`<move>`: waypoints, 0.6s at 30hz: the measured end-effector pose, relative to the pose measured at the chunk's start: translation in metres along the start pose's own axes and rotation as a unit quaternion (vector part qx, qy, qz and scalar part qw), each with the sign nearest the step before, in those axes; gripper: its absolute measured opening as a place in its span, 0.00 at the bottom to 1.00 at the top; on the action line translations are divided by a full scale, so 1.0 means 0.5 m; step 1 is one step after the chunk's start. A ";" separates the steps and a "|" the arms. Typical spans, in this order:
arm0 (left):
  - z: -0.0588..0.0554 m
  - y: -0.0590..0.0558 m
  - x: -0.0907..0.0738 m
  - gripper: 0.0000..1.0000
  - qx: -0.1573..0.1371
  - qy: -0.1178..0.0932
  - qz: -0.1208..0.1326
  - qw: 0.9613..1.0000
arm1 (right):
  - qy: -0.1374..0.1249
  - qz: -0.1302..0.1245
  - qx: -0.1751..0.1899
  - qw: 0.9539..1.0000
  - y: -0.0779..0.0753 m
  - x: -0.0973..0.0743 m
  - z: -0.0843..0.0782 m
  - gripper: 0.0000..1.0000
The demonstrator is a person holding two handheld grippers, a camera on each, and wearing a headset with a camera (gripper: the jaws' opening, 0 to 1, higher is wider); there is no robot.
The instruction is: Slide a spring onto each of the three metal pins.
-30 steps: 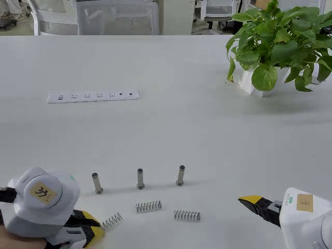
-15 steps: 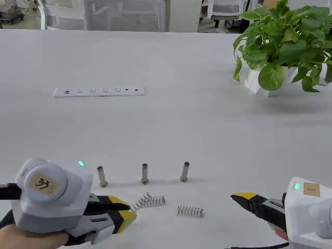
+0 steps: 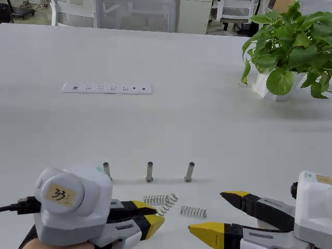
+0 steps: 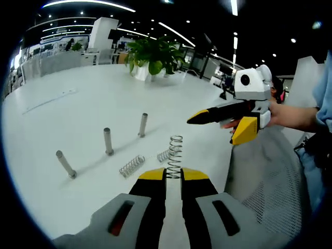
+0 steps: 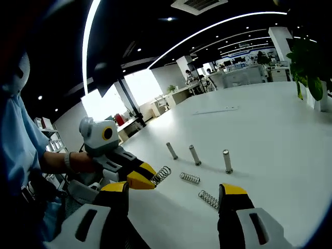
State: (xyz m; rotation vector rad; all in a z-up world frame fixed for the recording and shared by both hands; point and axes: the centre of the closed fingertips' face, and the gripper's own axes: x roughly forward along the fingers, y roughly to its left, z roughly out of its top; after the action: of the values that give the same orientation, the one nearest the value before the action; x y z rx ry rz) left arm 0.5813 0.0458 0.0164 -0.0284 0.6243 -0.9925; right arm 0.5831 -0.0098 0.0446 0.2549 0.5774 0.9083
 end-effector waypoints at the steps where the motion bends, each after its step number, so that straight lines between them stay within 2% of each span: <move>1: 0.000 -0.004 0.001 0.07 0.000 -0.002 -0.003 1.000 | -0.001 0.002 0.001 1.000 0.002 0.002 0.001 0.67; 6: 0.006 -0.020 -0.001 0.07 0.004 -0.018 -0.013 1.000 | -0.007 0.028 0.024 0.999 0.021 0.014 0.005 0.55; 10: 0.010 -0.034 -0.006 0.07 0.012 -0.029 -0.027 0.999 | -0.018 0.051 0.054 0.997 0.033 0.021 0.004 0.41; 18: 0.013 -0.051 -0.006 0.07 0.029 -0.035 -0.044 0.998 | -0.024 0.073 0.070 0.995 0.050 0.024 0.003 0.26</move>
State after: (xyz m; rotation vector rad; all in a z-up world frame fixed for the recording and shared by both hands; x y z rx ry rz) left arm 0.5638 0.0323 0.0306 -0.0399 0.5327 -1.0891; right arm 0.5726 0.0148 0.0526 0.4491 0.5851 1.0005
